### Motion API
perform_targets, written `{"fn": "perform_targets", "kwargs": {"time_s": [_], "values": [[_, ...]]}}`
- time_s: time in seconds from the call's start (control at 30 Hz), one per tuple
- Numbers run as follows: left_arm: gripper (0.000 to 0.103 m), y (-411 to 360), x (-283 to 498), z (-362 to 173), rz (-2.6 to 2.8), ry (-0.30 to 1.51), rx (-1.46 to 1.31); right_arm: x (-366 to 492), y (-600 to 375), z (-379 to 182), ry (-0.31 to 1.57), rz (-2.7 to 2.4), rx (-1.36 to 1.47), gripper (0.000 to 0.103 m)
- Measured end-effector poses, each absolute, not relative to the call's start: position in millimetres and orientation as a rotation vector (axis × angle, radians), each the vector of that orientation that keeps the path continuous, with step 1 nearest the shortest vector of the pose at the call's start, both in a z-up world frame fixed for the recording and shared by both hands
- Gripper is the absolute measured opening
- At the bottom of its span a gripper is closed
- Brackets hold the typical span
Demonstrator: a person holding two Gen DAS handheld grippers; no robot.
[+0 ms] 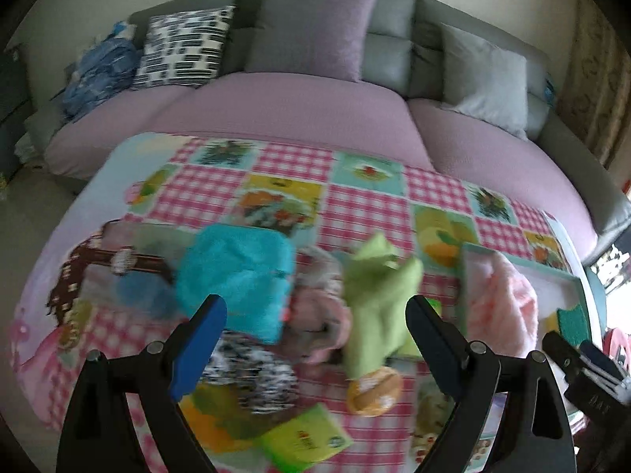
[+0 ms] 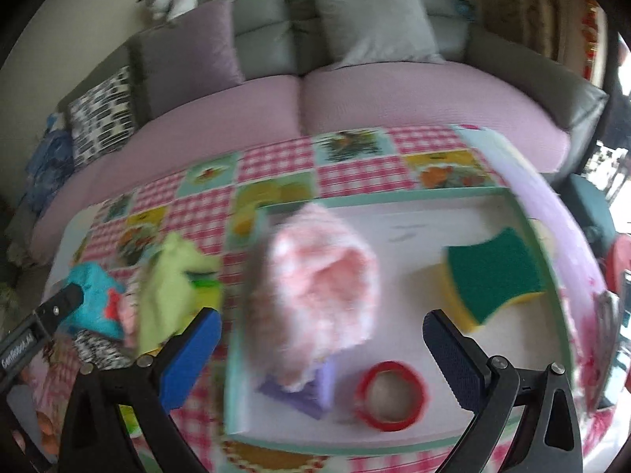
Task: Organize soft objects
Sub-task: 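Move both grippers back over the pile of soft items, then grasp the leopard-print scrunchie with the left gripper while the right gripper grasps the gold round snack package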
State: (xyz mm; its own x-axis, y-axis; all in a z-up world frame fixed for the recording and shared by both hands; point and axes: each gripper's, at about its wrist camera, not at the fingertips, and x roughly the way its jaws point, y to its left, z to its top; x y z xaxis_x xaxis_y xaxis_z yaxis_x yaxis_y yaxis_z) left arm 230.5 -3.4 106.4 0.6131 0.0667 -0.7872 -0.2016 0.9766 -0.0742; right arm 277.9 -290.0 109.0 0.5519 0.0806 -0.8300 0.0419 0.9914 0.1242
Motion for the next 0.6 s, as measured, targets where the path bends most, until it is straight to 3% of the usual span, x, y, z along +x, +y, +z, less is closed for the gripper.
{"fn": "perform_targets", "kwargs": {"time_s": [0.23, 0.6], "values": [[0.093, 39, 217, 111, 0.199, 0.901, -0.241, 278, -238, 105, 1.016, 0.158, 0.081, 0.103], [0.092, 70, 194, 71, 0.223, 1.025, -0.335, 263, -169, 92, 1.07, 0.325, 0.0, 0.103]]}}
